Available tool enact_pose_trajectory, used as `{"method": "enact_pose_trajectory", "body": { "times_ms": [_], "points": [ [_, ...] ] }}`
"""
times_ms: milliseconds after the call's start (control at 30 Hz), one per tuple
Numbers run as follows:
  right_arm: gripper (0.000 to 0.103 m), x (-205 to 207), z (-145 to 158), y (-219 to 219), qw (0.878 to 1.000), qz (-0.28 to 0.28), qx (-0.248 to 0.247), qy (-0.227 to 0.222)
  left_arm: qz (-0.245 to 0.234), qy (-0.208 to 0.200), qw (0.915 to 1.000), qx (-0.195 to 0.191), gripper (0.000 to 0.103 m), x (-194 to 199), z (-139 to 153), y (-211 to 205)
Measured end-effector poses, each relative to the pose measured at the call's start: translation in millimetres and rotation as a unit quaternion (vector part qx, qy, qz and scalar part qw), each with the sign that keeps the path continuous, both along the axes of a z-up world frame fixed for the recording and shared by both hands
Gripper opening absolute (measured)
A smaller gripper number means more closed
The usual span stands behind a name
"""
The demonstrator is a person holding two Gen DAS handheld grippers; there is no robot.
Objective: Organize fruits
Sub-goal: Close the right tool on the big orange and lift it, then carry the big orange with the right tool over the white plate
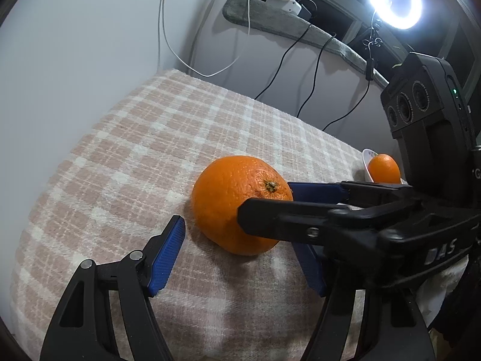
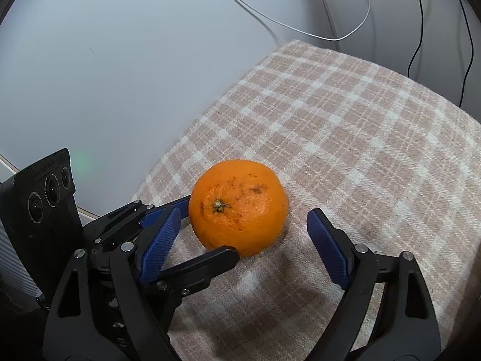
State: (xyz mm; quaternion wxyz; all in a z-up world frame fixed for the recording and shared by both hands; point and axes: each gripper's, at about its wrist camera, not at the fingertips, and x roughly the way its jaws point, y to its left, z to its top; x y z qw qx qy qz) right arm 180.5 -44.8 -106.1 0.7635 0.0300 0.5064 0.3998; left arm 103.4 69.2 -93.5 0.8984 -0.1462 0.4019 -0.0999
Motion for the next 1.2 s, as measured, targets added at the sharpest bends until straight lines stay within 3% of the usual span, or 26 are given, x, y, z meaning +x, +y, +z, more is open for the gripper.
{"method": "enact_pose_trajectory", "body": {
  "times_ms": [200,667,1200],
  "points": [
    [0.072,1.5,-4.2,3.1,1.0,0.006,0.01,0.016,-0.004,0.003,0.9999,-0.01,0.07,2.8,-1.9,-0.8],
    [0.07,-6.8,3.4,-2.3,1.0,0.0,0.013,-0.004,-0.014,-0.015,0.9998,0.007,0.068,1.6,6.6,-13.7],
    [0.07,-11.5,44.6,-82.2,0.996,-0.064,0.031,-0.045,-0.074,-0.062,0.995,0.026,0.068,15.1,40.4,-78.7]
  ]
}}
